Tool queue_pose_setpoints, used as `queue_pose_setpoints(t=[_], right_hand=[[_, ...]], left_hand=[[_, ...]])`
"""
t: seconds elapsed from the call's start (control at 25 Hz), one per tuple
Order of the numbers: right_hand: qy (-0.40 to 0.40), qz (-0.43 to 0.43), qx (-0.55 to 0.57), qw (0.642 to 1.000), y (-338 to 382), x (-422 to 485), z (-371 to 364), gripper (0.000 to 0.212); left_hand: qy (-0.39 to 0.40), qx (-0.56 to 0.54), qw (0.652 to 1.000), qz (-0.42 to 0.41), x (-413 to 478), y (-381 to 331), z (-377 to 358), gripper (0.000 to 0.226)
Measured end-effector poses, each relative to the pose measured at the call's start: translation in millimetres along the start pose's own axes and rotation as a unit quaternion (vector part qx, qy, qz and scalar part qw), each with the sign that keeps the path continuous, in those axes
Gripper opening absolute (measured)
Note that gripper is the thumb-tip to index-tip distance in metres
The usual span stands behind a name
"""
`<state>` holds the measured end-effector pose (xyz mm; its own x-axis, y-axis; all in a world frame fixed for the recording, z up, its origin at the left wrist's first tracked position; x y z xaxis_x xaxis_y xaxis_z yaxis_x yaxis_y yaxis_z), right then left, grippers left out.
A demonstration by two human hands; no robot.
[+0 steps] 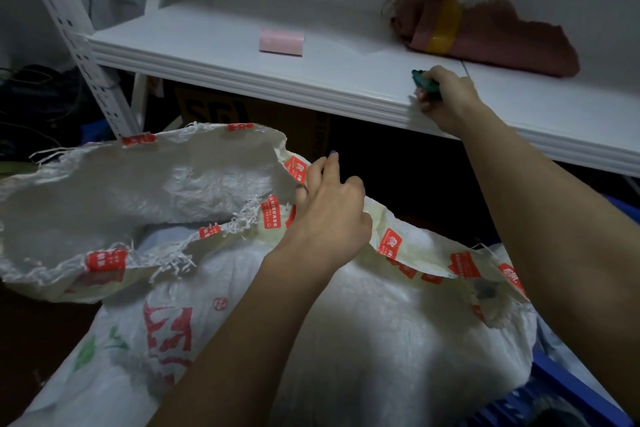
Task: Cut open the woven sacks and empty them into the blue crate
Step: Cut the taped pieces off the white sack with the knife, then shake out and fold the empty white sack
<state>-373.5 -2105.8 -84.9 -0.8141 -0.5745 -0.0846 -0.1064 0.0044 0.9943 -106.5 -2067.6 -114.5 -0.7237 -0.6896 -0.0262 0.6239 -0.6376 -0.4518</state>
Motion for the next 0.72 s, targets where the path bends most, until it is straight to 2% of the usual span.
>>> queue_pose_setpoints(t=[0.08, 0.16, 0.32, 0.44, 0.56, 0.64, 0.72], right_hand=[[0.020, 0.033, -0.051, 0.998, 0, 2, -5, 0.022], [0.011, 0.067, -0.166, 0.984, -1, 7, -9, 0.021], [-0.068, 0.099, -0.376, 0.919, 1, 22, -6, 0.028], [-0.077, 0.100, -0.404, 0.906, 1, 26, -9, 0.032], [-0.078, 0.129, -0.400, 0.904, -4, 13, -12, 0.036], [-0.044, 0.158, -0.385, 0.908, -6, -4, -15, 0.038], [0.002, 0.178, -0.367, 0.913, -4, -38, -17, 0.035]], left_hand=[[0.004, -0.002, 1.000, 0.002, 0, 2, -1, 0.032], [0.005, -0.004, 1.000, -0.001, 0, 2, 0, 0.033], [0.009, 0.009, 1.000, -0.010, -2, 1, 0, 0.034], [-0.001, 0.003, 1.000, -0.020, 0, 2, 3, 0.031], [-0.038, -0.064, 0.997, -0.032, -4, 2, 8, 0.027], [-0.038, -0.090, 0.995, -0.029, -10, 0, 12, 0.027], [-0.033, -0.052, 0.997, -0.035, -25, -6, 14, 0.029]])
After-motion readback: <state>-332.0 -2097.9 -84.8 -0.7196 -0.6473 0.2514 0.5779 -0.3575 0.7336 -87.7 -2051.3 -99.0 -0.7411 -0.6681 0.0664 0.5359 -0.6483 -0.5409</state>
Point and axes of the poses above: each hand's wrist, its own x-axis towards the middle knuckle, its own z-axis out of the back of the hand, y = z × x, the point moved 2 cm from there along x, towards the middle knuckle, and after that the axes turned 3 degrees about z, right-handed, at the moved point
